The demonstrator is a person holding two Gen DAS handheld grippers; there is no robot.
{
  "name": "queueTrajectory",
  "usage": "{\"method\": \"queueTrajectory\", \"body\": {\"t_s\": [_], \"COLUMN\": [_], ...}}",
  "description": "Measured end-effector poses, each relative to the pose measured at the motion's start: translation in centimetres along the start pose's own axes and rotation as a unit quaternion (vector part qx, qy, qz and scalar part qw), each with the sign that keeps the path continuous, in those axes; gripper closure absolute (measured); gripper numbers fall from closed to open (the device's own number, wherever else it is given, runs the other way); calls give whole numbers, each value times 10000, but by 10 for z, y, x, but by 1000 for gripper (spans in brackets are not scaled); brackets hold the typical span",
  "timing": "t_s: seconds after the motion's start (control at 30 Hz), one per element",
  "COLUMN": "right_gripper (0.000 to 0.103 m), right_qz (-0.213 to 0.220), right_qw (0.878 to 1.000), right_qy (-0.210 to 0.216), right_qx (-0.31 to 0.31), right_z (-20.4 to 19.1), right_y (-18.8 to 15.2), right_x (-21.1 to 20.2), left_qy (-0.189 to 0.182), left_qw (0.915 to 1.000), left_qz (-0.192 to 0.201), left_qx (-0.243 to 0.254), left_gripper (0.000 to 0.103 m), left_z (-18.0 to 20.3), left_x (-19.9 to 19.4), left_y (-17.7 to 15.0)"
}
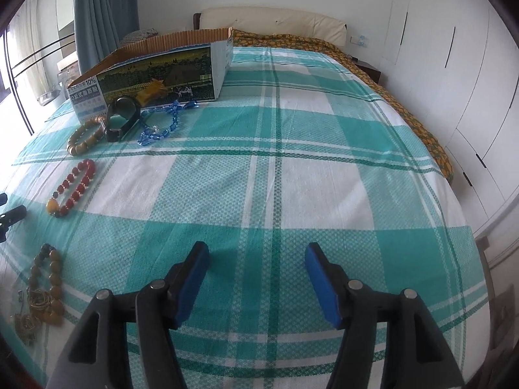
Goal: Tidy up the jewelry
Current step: 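Withdraw both open tools from the box back over the table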
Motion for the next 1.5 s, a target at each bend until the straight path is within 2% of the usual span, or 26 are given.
{"method": "queueTrajectory", "body": {"t_s": [0.2,1.17,1.5], "right_gripper": [26,19,19], "right_qz": [55,11,-35], "right_qw": [9998,9997,9997], "right_qy": [-35,-111,3], "right_qx": [172,237,239], "right_z": [4,5,5], "right_y": [-1,0,0], "right_x": [3,7,3], "left_qy": [-318,-312,-397], "left_qw": [9986,9985,9984], "left_qz": [-215,-219,-276], "left_qx": [-353,-386,-298], "left_gripper": [0,0,0], "left_z": [-8,-7,-8], "left_x": [11,11,10], "left_y": [4,1,3]}}
Point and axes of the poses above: each gripper's, at about its wrist camera, not at the fingertips, and x roughly the way its jaws point, z to its right, y to its top, the point moved 2 cm from there along x, roughly the way its jaws point, and after that the axes turned 12 degrees about -x, right-handed, at the moved point
